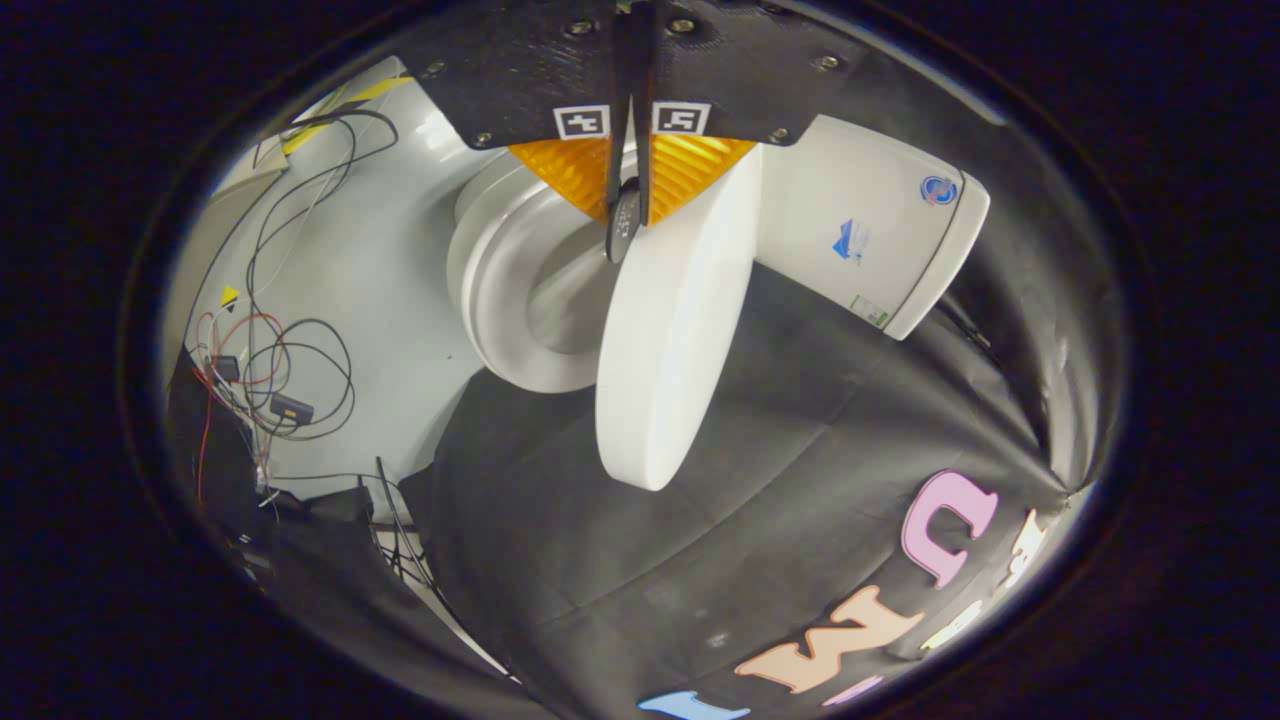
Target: Open the toilet lid.
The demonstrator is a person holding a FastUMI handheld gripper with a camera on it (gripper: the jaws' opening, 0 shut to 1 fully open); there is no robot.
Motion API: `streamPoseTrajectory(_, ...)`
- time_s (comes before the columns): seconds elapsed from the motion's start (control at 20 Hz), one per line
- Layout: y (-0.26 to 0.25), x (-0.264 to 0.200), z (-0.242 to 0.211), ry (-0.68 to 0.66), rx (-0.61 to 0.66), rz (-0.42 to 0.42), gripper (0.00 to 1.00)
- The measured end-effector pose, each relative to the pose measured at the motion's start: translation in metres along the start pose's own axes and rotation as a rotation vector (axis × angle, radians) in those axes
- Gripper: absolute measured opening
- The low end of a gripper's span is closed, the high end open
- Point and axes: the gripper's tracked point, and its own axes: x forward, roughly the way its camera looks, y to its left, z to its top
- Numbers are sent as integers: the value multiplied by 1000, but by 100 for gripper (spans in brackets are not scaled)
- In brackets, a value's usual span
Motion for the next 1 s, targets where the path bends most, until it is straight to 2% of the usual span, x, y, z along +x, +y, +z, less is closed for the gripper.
streamPoseTrajectory(0.55,48,-19,10,-75,-190,48,1)
streamPoseTrajectory(0.75,63,-24,10,-95,-223,66,1)
streamPoseTrajectory(0.9,78,-29,10,-107,-198,92,1)
streamPoseTrajectory(1.0,80,-31,13,-117,-234,89,1)
